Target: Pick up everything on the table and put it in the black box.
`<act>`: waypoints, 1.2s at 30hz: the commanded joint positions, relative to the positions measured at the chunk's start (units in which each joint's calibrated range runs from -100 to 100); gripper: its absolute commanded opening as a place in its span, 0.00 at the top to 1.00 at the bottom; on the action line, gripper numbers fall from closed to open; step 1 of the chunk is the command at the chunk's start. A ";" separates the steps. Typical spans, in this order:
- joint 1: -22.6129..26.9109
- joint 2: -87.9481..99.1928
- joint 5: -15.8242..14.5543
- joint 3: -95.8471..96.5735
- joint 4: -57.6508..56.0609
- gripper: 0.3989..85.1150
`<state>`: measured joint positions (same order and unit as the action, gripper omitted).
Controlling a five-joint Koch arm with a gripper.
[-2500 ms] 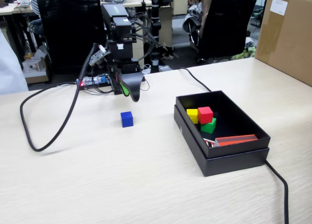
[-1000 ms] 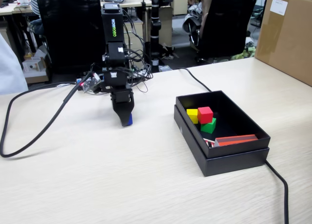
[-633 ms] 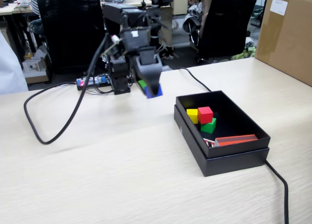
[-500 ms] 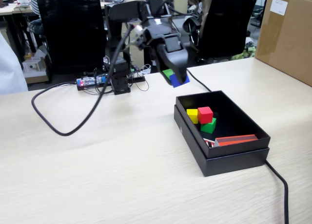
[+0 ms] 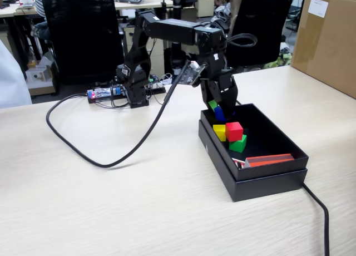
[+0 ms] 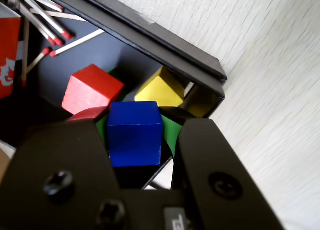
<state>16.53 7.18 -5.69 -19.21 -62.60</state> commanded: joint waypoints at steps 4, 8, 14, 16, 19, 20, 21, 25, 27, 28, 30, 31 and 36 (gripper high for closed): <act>0.34 0.45 0.00 -1.55 -0.34 0.81; 0.34 0.45 0.05 -0.64 -1.89 0.68; -0.15 3.31 0.15 -0.46 -2.32 0.67; -0.54 8.02 0.15 -0.37 -4.14 0.56; -1.42 15.71 0.24 0.36 -5.69 0.53; -1.90 18.81 0.34 1.08 -5.78 0.52; -2.44 22.13 0.59 1.99 -5.78 0.52; -6.15 38.77 2.39 11.87 -5.78 0.44; -8.21 45.54 3.71 16.77 -5.35 0.44; -9.33 48.64 4.49 19.21 -5.35 0.44; -11.28 54.95 5.23 24.38 -4.57 0.43; -12.31 57.82 5.57 27.01 -4.22 0.43; -16.26 72.51 7.67 45.33 4.07 0.43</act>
<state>1.78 71.26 0.51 22.32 -65.78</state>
